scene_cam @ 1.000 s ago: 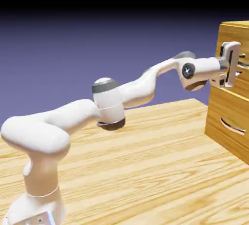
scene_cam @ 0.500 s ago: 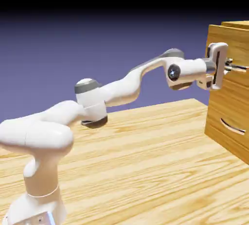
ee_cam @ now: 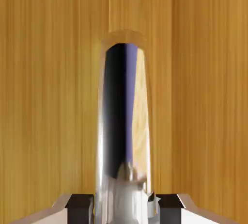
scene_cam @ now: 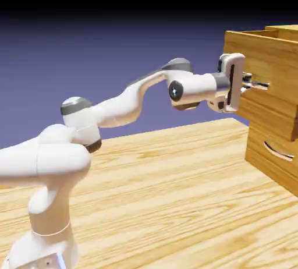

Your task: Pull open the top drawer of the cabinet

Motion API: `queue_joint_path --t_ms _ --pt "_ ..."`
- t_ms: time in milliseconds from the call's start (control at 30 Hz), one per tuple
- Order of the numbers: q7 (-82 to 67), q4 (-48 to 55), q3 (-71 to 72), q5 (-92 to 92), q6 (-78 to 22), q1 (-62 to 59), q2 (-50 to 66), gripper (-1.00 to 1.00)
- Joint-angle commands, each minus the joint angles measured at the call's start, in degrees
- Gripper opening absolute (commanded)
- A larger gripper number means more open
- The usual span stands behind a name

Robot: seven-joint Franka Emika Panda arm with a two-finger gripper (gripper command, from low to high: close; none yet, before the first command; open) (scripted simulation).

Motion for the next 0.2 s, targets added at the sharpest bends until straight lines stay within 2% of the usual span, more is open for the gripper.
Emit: queue_joint_path --t_ms 0,67,100,167 --pt "-0.1 -2.1 0.0 -0.4 -0.6 1.5 0.2 -1.00" --pt "-0.3 -5.1 0.0 -0.7 -1.4 3.8 0.5 -1.00" --pt "-0.3 -5.1 0.0 -0.7 -1.4 3.8 0.5 1.00" --pt "-0.6 -7.2 0.0 -1.1 -1.8 5.5 0.6 1.00"
